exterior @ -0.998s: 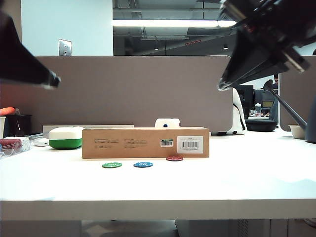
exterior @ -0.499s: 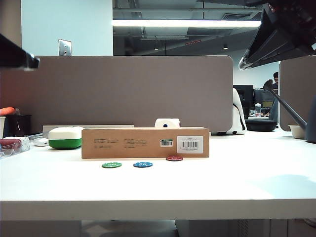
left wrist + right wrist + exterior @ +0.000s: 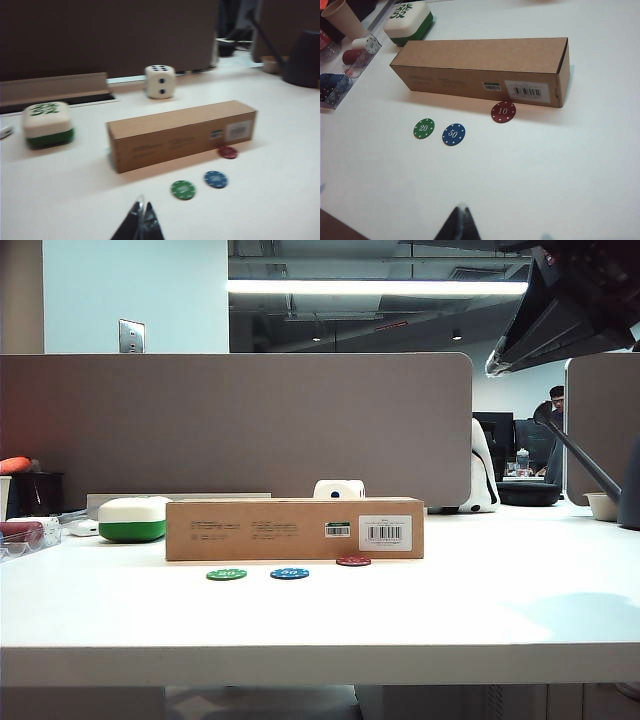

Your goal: Push the chip with the lowest value in the row forward next to the rectangular box.

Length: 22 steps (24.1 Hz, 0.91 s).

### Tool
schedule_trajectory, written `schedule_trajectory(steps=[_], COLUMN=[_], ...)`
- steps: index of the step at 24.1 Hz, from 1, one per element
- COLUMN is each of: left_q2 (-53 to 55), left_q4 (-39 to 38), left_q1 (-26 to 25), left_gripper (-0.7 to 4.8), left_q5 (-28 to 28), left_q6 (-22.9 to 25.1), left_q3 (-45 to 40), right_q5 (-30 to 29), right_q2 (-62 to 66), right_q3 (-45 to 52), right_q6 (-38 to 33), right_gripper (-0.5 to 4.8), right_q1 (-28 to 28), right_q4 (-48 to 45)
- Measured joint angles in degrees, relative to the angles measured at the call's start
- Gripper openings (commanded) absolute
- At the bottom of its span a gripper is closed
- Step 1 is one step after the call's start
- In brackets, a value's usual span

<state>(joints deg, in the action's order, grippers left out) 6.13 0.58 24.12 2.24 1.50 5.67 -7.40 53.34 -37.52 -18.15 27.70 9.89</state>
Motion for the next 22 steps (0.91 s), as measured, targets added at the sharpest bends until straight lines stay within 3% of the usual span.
schedule_trajectory(steps=[6, 17, 22], left_q2=[-3.58, -5.99, -5.99], left_q4=[-0.22, -2.62, -2.12], left_q1=[-5.55, -5.88, -9.27], left_gripper=[-0.05, -0.05, -0.05], left_q5=[0.31, 0.24, 0.13], left_q6=[0.0, 0.0, 0.0], left_q3=[-2.01, -5.49, -5.46], right_q5=[0.96, 1.25, 1.31], right_q2=[0.07, 0.09, 0.09], right_q3=[0.0, 0.0, 0.0], right_q6=[0.0, -0.02, 0.0], right_gripper=[-0.06, -0.06, -0.06], right_q1=[0.02, 0.02, 0.04], right_q4=[-0.2, -0.22, -0.22])
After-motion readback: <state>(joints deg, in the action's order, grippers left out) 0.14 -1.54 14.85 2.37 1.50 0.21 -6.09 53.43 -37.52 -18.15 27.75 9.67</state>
